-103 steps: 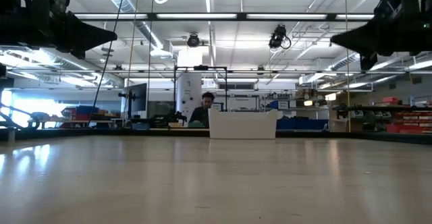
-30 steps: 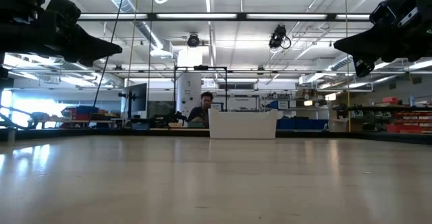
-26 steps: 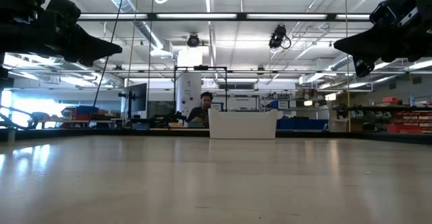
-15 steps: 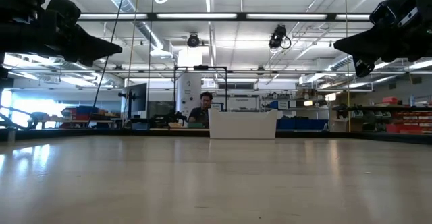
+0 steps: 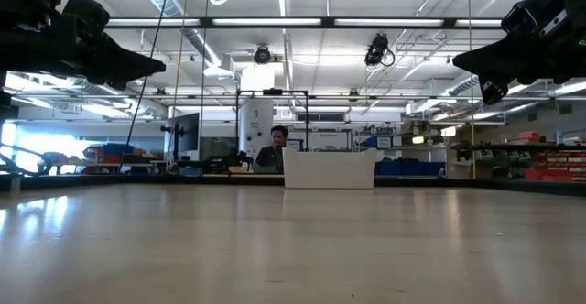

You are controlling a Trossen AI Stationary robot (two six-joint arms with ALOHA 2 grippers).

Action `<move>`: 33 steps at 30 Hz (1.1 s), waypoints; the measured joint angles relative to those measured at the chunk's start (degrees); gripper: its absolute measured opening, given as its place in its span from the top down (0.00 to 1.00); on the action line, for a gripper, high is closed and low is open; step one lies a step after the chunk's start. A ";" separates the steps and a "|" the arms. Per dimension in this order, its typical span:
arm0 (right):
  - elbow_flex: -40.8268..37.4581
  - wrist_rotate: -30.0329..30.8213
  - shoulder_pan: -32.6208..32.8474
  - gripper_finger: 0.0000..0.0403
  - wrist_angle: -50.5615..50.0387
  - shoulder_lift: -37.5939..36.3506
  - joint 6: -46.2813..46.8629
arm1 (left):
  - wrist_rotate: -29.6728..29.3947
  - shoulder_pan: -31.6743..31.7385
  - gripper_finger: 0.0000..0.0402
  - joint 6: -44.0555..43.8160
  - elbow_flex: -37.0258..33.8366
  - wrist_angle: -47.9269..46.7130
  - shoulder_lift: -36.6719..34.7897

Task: Pick and place USB-C Cables
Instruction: Return to Home Position

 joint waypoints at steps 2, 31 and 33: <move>0.00 0.00 0.00 0.98 0.00 0.00 0.00 | 0.00 0.00 0.91 -0.02 0.00 0.00 0.00; 0.00 -0.02 0.02 0.98 -0.02 0.00 0.00 | 0.00 0.00 0.90 0.00 0.00 -0.01 0.00; 0.00 -0.02 0.01 0.98 -0.02 0.00 0.00 | 0.00 0.00 0.90 0.02 0.00 -0.02 0.00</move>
